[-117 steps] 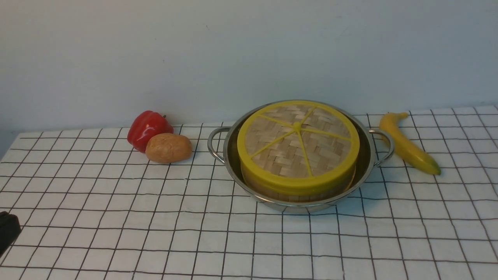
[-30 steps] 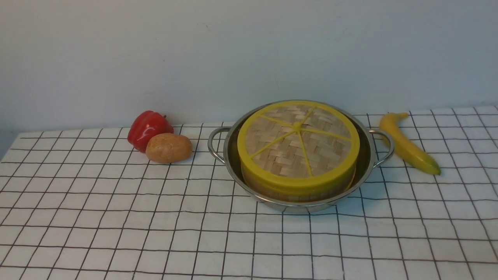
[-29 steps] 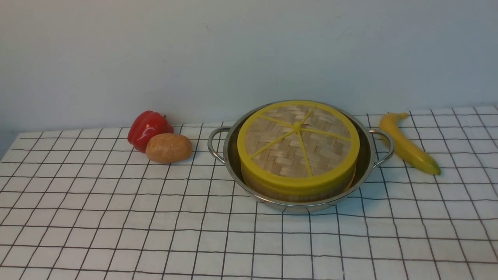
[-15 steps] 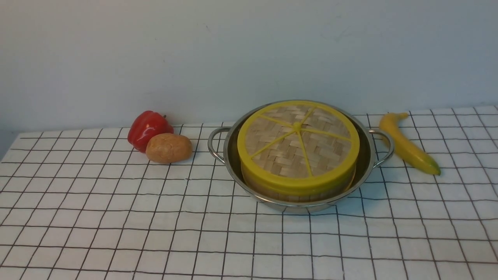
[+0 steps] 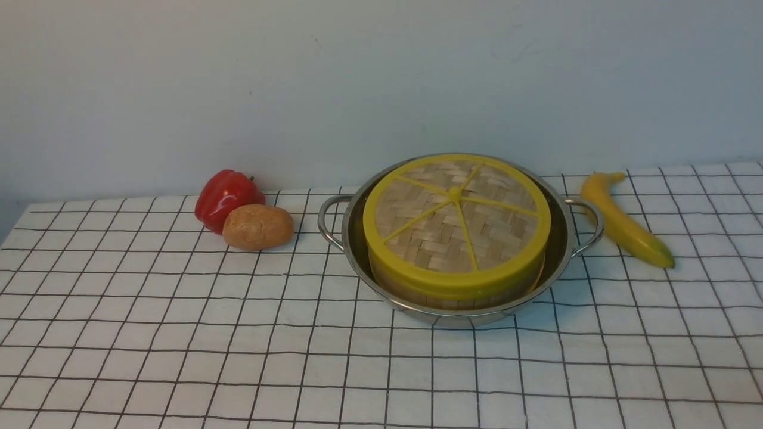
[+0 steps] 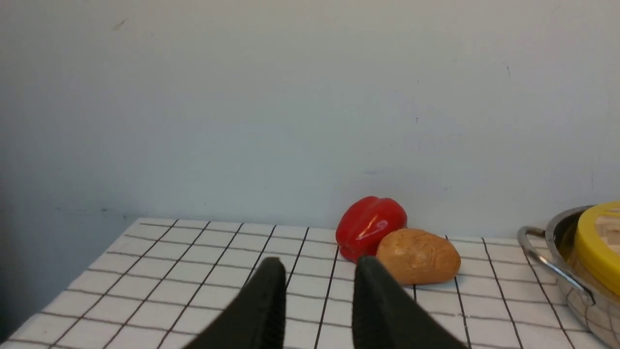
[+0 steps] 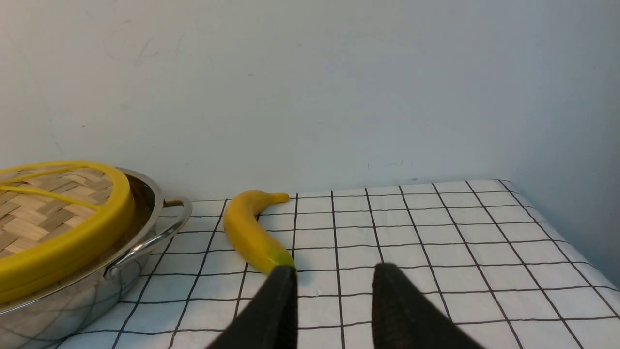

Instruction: Place the steamer in the pot on the white tablecloth, and put the lid on the steamer.

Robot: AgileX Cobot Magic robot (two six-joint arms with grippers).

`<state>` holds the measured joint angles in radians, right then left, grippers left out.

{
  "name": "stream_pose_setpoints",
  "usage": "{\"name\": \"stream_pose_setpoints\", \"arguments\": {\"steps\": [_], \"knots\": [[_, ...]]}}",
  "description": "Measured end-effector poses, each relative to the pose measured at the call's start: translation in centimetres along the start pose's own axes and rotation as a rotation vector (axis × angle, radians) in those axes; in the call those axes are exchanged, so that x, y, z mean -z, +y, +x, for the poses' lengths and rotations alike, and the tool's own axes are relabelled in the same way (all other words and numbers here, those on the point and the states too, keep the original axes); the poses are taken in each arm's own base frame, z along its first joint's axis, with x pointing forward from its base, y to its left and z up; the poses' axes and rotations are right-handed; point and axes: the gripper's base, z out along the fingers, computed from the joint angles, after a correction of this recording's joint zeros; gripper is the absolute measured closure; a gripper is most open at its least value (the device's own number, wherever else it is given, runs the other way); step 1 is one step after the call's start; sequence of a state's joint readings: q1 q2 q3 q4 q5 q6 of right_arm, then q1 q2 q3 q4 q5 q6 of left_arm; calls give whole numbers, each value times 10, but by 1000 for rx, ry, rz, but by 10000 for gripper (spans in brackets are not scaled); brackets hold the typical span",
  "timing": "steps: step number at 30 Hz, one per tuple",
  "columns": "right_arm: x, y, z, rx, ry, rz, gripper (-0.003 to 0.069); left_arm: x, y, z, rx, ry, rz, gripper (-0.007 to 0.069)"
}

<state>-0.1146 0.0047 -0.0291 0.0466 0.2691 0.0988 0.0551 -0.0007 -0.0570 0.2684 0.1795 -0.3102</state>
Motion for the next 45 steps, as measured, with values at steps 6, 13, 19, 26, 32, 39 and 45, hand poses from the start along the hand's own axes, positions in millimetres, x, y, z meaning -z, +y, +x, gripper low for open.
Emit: {"name": "stream_pose_setpoints", "arguments": {"steps": [6, 13, 19, 26, 32, 39, 45], "knots": [[0, 0, 0, 0, 0, 0, 419, -3, 0, 23, 27, 82, 3, 413], [0, 0, 0, 0, 0, 0, 419, -3, -1, 25, 83, 100, 8, 403], [0, 0, 0, 0, 0, 0, 419, -3, -1, 25, 86, 101, 9, 403], [0, 0, 0, 0, 0, 0, 419, -3, -1, 25, 86, 102, 9, 403], [0, 0, 0, 0, 0, 0, 419, -3, -1, 25, 86, 102, 9, 403], [0, 0, 0, 0, 0, 0, 419, -3, -1, 25, 84, 103, 9, 395], [0, 0, 0, 0, 0, 0, 419, -3, -1, 25, 84, 102, 9, 382]]}}
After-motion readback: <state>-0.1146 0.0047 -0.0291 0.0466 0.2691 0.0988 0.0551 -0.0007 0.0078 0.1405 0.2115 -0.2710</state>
